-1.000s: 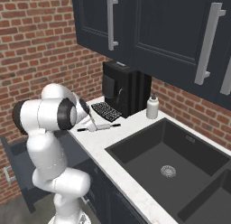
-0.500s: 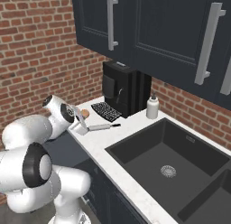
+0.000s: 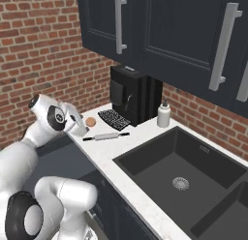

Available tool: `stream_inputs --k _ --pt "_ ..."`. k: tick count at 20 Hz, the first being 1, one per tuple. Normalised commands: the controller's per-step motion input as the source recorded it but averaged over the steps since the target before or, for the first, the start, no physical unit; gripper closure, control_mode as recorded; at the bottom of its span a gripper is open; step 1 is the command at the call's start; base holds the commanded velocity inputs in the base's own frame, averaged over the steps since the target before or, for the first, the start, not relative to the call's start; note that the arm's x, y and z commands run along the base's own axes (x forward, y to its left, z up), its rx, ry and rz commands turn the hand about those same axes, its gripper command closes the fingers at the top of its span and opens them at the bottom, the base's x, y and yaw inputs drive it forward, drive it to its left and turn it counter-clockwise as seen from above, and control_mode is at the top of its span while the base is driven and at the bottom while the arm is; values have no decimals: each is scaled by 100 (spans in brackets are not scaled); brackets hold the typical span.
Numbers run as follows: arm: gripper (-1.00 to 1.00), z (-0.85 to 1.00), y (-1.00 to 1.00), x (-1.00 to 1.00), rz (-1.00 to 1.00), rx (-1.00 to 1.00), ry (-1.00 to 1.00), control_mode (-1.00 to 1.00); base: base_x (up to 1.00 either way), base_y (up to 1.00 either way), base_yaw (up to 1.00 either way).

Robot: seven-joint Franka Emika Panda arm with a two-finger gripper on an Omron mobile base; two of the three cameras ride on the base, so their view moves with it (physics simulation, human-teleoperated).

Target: Pick the rolling pin from the drawer and place it on the counter.

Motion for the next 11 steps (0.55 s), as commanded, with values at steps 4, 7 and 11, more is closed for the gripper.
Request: stream_inputs --k 4,7,11 --pt "-100 29 25 0 0 -1 0 -100 0 0 0" --pt "-100 1 11 0 0 0 0 -100 0 0 0" --pt "-100 0 0 0 0 0 0 -100 0 0 0"
